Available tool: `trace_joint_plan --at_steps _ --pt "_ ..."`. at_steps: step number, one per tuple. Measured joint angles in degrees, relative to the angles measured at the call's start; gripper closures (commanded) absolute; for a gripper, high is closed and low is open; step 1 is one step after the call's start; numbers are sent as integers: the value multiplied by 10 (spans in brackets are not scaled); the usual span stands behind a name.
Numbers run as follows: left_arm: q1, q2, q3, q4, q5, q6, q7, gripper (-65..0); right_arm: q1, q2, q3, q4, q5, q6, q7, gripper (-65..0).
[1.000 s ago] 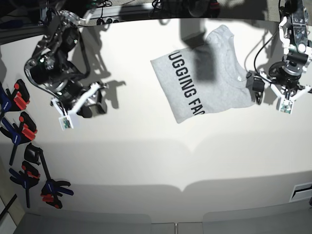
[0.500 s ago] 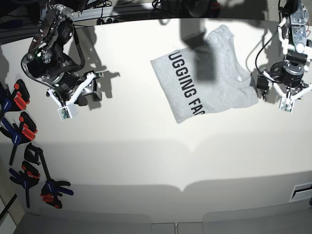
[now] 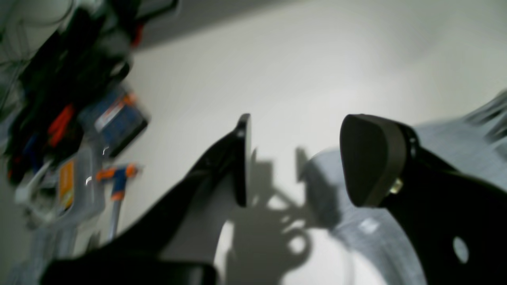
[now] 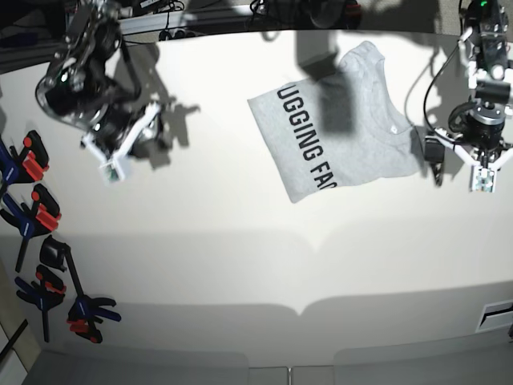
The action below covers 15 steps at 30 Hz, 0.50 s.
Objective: Fold the T-shirt properly
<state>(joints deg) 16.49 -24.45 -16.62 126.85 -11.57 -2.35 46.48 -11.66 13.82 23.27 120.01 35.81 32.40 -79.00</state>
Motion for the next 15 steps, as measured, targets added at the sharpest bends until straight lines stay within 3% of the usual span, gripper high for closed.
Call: trace_joint_plan --at_steps 3,7,15 --pt "3 0 -46 23 -63 -28 10 0 -37 19 11 30 -4 0 1 -278" --pt "42 0 -104 31 -146 -57 32 0 -101 14 49 73 5 0 0 -278" --pt "166 -1 -198 46 -161 -72 43 0 -240 16 172 140 99 0 -17 -278"
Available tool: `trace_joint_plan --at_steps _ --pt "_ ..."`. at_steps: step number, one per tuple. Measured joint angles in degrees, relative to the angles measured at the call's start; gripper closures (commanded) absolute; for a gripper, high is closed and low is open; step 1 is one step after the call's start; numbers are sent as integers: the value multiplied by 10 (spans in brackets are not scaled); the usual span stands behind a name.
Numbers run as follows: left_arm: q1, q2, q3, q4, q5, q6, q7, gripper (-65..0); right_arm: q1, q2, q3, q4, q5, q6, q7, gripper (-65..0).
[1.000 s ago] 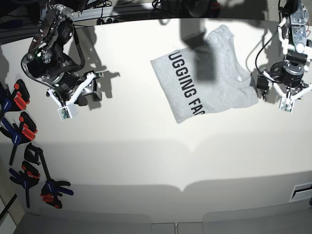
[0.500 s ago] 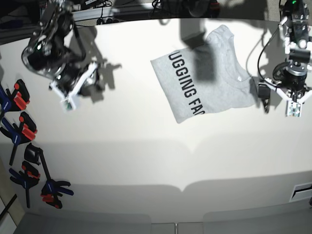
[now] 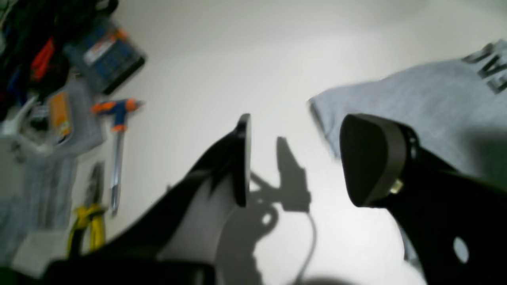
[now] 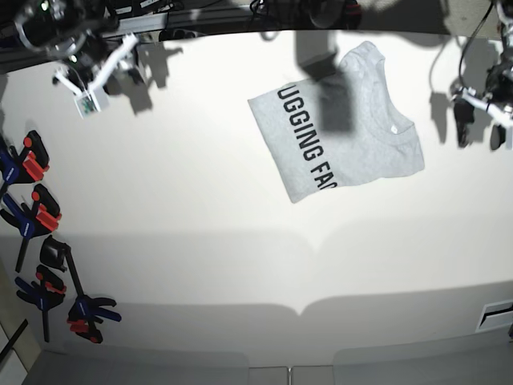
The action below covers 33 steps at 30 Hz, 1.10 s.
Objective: Fold the T-shirt properly
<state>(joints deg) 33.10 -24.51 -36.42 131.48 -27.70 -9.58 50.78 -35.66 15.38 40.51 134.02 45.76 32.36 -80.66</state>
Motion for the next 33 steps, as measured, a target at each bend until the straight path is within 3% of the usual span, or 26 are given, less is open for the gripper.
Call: trace_joint_plan --at_steps 3,6,11,16,18,21,23,26,28,30,33 --pt "48 0 -21 19 2 0 3 0 -59 0 26 0 53 0 1 -278" --pt "100 7 -31 28 1 -2 3 0 -125 0 31 1 48 0 -1 -278" --pt "203 56 -33 27 6 -5 34 0 -204 2 30 1 51 0 5 -278" --pt "277 62 -33 28 0 -8 34 0 -274 3 31 1 46 1 3 -278" --pt "295 63 -33 28 5 -4 52 0 -292 3 30 1 31 19 6 -278" --pt "325 61 -33 11 -16 -5 37 0 -313 3 30 -10 23 44 7 -278" --pt "344 63 -33 -30 -45 -32 22 0 -321 3 30 -34 19 69 25 -278" --pt "353 65 -33 -125 -115 -113 7 0 -318 6 22 -89 18 70 45 -278" --pt "351 66 -32 -190 -160 -161 -28 0 -317 7 0 -132 -17 70 65 -278" --pt "349 65 -32 -251 -184 -200 -67 0 -317 14 -39 -184 -66 71 103 -278" --pt "325 72 -32 -340 -183 -247 -82 -75 -316 47 -114 -273 -117 72 198 -278"
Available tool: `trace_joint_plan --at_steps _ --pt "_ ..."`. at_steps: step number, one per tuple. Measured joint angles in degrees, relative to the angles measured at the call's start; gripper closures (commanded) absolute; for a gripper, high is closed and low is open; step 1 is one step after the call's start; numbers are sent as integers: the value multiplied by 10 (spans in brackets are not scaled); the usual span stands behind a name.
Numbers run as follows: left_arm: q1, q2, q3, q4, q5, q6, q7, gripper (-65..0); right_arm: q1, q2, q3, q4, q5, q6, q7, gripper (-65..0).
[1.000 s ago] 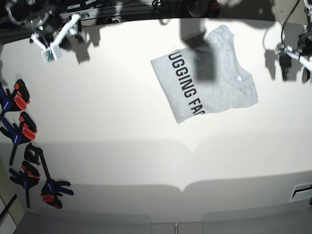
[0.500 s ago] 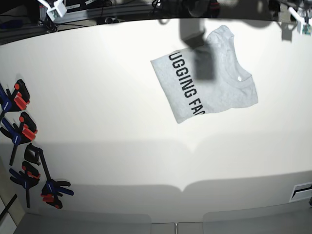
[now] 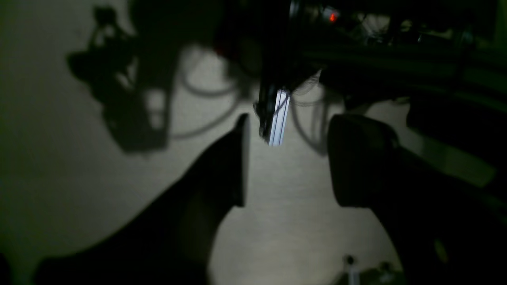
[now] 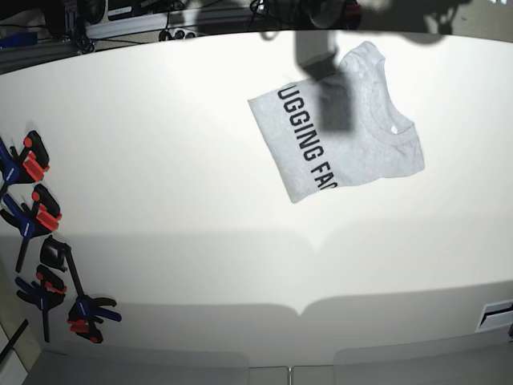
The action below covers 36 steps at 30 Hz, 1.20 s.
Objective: Fold the T-shirt properly
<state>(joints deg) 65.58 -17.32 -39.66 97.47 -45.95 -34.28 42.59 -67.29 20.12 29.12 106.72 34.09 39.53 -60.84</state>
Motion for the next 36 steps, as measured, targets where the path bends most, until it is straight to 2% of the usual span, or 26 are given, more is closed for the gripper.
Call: trace_joint_plan --at_steps 3,6,8,11,13,15,17,21,22,25,27,29,30,32,34,36 --pt "-53 16 2 -86 -2 -48 28 -106 28 37 -89 -95 -41 -11 51 -278" --pt "-103 34 27 -152 -2 -50 78 -106 94 48 -178 -194 -77 -42 56 -278" --pt "-124 47 63 -194 -3 -52 79 -106 152 47 -233 -268 -99 -43 62 -278" --pt "-161 55 118 -259 2 -54 4 -106 237 45 -310 -376 -104 -46 104 -278" --pt "-199 54 128 -300 10 -54 -18 -106 292 38 -353 -442 -103 -58 108 -278" --pt "-244 49 129 -342 66 -53 -25 -106 340 25 -386 -505 -127 -65 138 -278" --pt "-282 47 129 -391 125 -50 -66 -106 383 8 -409 -566 -159 -64 200 -278" --pt "-336 48 129 -489 224 -50 -192 -106 450 -28 -442 -672 -225 -66 392 -278" --pt "-348 51 130 -510 244 -50 -216 -106 463 -32 -446 -695 -240 -75 433 -278" --pt "-390 50 130 -569 318 -45 -252 -106 493 -43 -459 -757 -265 -133 529 -278" --pt "-414 54 129 -605 375 -11 -284 -106 508 -48 -463 -794 -265 -153 588 -278" --pt "-429 62 129 -637 433 17 -313 -106 518 -49 -464 -827 -266 -153 631 -278" --pt "-433 68 129 -654 457 35 -330 -106 523 -49 -463 -841 -266 -153 643 -278" --pt "-438 80 129 -681 505 52 -355 -106 529 -49 -463 -864 -266 -154 651 -278" --pt "-441 95 128 -698 546 57 -385 -106 529 -49 -463 -876 -266 -154 662 -277" --pt "-442 114 128 -705 605 57 -460 -106 529 -49 -463 -883 -266 -154 672 -278"
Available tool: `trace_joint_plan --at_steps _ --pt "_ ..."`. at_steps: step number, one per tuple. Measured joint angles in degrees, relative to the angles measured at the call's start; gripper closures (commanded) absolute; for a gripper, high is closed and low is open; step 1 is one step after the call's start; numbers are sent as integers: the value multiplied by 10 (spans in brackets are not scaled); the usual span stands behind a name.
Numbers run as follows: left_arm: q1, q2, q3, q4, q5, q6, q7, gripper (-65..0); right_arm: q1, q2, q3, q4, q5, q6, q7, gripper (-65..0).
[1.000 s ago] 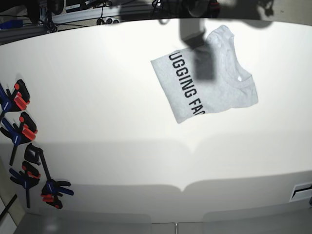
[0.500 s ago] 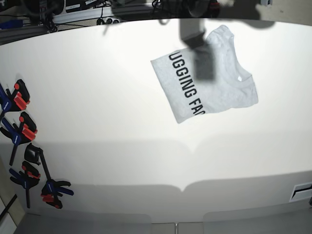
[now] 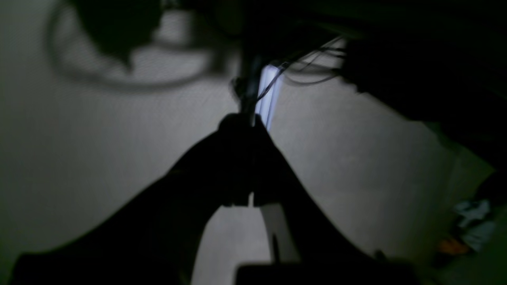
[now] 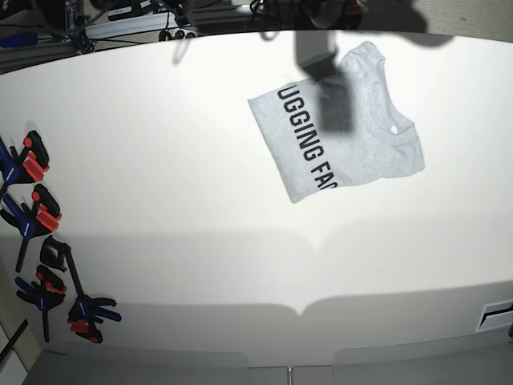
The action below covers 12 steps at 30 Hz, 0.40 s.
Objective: Fold the T-shirt properly
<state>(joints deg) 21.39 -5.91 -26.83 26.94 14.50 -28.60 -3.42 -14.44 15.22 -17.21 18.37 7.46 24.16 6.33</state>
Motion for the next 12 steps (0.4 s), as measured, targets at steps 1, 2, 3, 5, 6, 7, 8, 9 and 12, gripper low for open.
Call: trace_joint_plan --at_steps 1,2,3,5,6,7,8,9,12 --pt "-1 4 6 0 29 -1 -45 -106 0 0 0 0 0 0 3 -277" --pt "-2 3 15 1 50 -3 -75 -106 0 0 0 0 0 4 10 -277" --pt "-5 1 26 2 61 8 -88 -106 0 0 0 3 0 11 18 -278" --pt "-9 -9 52 2 73 53 -82 -106 2 0 0 11 0 34 16 -278" --pt "-7 -17 66 3 77 70 -81 -106 2 0 0 16 0 46 15 -278" --pt "-6 -24 80 3 78 84 -65 -106 3 0 0 21 0 54 13 -277" --pt "-5 -28 93 3 81 92 -49 -106 3 -1 0 26 0 59 14 -278" --pt "-4 -32 103 3 81 96 -37 -106 3 -2 0 29 0 63 14 -277" --pt "-1 -33 124 3 80 96 -35 -106 3 -1 0 36 0 64 14 -277"
